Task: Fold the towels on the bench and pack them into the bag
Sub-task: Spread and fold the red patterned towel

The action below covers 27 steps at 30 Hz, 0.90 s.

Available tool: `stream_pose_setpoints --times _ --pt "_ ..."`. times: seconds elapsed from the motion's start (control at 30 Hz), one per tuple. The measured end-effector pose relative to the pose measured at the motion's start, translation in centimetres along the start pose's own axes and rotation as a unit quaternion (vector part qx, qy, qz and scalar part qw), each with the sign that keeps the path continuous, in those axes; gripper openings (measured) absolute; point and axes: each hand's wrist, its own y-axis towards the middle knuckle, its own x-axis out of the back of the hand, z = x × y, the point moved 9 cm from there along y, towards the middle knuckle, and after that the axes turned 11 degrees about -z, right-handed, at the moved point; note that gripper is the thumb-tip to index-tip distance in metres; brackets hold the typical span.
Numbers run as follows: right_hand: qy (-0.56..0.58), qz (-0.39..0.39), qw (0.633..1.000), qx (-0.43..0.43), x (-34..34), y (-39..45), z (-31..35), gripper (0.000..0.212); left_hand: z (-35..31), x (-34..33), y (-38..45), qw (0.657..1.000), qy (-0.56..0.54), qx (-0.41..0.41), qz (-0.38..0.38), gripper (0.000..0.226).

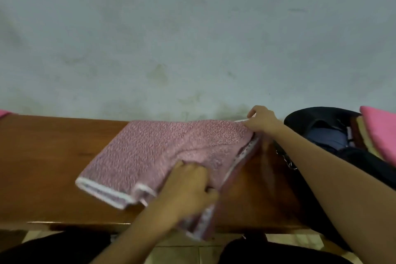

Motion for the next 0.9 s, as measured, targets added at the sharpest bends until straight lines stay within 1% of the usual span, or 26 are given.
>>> stream_pose_setpoints --times 0.03,0.07,0.1,0.13,0.2,0.27,0.33,0.47,0.57,0.7,0.8,0.9 --pt "0.001 0.001 1.000 -0.009 0.0 -0.6 0.0 0.049 1.8 0.9 -0.2 1.000 0.017 0.014 0.001 0.019" --pt "0.007 0.001 1.000 -0.017 -0.2 -1.3 0.0 0.052 3.5 1.7 -0.5 0.999 0.028 0.026 0.006 0.020" --pt "0.026 -0.005 0.999 -0.030 -0.4 -2.0 -0.2 0.050 4.9 2.2 -0.8 0.999 0.030 0.033 0.016 0.024" --pt "0.071 -0.006 0.996 -0.056 -0.8 -2.6 -0.6 0.046 6.1 2.6 -1.4 0.999 0.028 0.038 0.026 0.029" --pt "0.187 0.000 0.976 -0.112 -1.9 -4.1 -1.4 0.040 7.7 3.5 -2.7 0.998 0.040 0.041 0.038 0.032" --pt "0.243 0.003 0.959 -0.146 -2.7 -5.7 -2.3 0.030 9.2 4.4 -4.1 0.997 0.048 0.049 0.030 0.031" --pt "0.248 -0.009 0.958 -0.145 -2.9 -7.1 -3.0 0.021 10.6 5.3 -5.4 0.997 0.046 0.055 0.026 0.029" --pt "0.193 -0.072 0.974 -0.091 -2.5 -10.2 -3.4 0.025 13.0 6.9 -8.0 0.995 0.077 0.061 0.008 0.027" --pt "0.180 -0.061 0.979 -0.072 -2.2 -12.2 -2.5 0.019 13.5 8.1 -9.8 0.994 0.064 0.074 -0.038 0.030" --pt "0.203 -0.066 0.975 -0.054 -1.6 -14.3 -2.1 0.016 14.1 9.0 -11.8 0.990 -0.007 0.107 -0.088 0.027" --pt "0.233 -0.062 0.968 -0.075 -1.9 -15.3 -2.7 0.016 14.5 9.2 -12.8 0.983 -0.031 0.132 -0.126 0.029" --pt "0.289 -0.051 0.951 -0.101 -2.1 -15.9 -3.0 0.020 14.5 9.5 -13.6 0.973 -0.043 0.155 -0.166 0.032"
